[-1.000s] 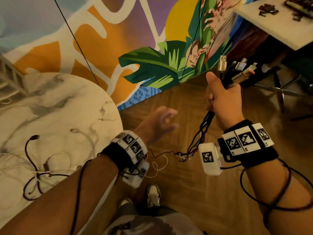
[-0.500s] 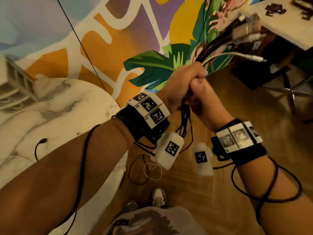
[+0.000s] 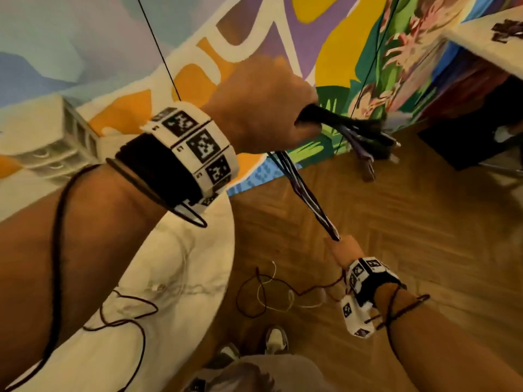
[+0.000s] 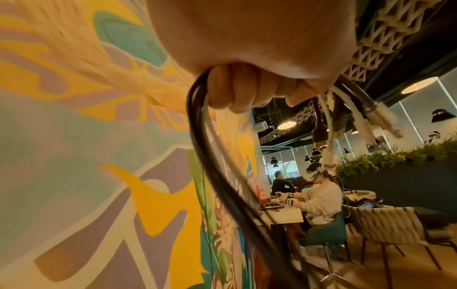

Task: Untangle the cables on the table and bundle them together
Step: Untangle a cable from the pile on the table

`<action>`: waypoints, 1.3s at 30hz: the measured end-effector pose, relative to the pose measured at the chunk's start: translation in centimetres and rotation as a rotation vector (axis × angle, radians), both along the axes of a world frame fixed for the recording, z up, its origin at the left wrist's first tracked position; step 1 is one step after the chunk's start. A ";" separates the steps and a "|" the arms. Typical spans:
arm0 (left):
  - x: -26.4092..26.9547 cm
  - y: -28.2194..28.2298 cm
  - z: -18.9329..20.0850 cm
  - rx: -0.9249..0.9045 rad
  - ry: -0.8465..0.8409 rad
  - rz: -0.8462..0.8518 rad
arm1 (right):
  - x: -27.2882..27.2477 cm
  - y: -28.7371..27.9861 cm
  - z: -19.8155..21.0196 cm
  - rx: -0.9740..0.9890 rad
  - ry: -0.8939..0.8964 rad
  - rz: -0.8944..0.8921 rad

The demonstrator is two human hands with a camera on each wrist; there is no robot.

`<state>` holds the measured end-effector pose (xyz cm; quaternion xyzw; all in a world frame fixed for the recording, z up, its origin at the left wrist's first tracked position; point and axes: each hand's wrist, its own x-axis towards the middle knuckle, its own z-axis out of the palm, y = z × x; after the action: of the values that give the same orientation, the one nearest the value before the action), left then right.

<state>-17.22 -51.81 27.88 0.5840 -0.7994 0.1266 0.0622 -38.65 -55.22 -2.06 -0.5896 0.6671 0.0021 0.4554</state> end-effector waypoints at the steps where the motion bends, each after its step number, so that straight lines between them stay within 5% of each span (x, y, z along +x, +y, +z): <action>1: -0.3 0.1 0.0 -0.005 -0.039 -0.011 | 0.7 -0.3 0.1 0.007 -0.043 -0.057; 5: 0.3 -0.2 1.1 -0.125 -0.005 0.027 | 1.8 -2.4 2.4 -0.258 -0.284 -0.398; 7: 1.0 -0.5 1.9 -0.165 0.063 0.069 | 0.9 -3.0 2.9 -0.367 -0.298 -0.433; 11: 0.1 -0.3 -0.3 -0.119 0.308 -0.007 | -0.6 -1.9 0.9 -0.221 0.060 -0.018; 15: -1.9 -0.4 -5.3 -0.051 0.721 -0.011 | -1.0 -1.1 -0.6 0.028 0.163 0.206; 18: -3.2 -1.1 -8.3 0.024 0.984 0.082 | -0.1 -1.5 1.5 -0.099 0.232 0.518; 20: -4.0 -1.4 -10.1 0.090 1.120 0.149 | 0.7 -1.8 3.9 -0.197 -0.058 0.460; 23: -4.5 -1.5 -12.9 0.183 1.297 0.317 | 2.0 -1.6 8.4 -0.113 -0.773 0.234; 26: -4.5 -0.4 -15.3 0.224 1.325 0.346 | 3.9 -1.3 12.5 0.031 -1.144 0.096; 30: -5.5 2.2 -16.3 0.270 1.314 0.231 | 6.3 -0.6 15.3 -0.025 -0.912 0.246; 35: -4.6 4.5 -17.4 0.405 1.270 0.427 | 8.7 0.7 15.2 0.033 -0.838 0.272; 39: -2.2 6.6 -16.8 0.470 0.842 0.381 | 10.3 1.7 14.2 0.029 -0.823 0.257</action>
<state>-19.43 -45.26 11.10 0.7178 -0.5913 -0.2933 0.2217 -28.36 -53.52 12.11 -0.6129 0.3510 -0.1673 0.6879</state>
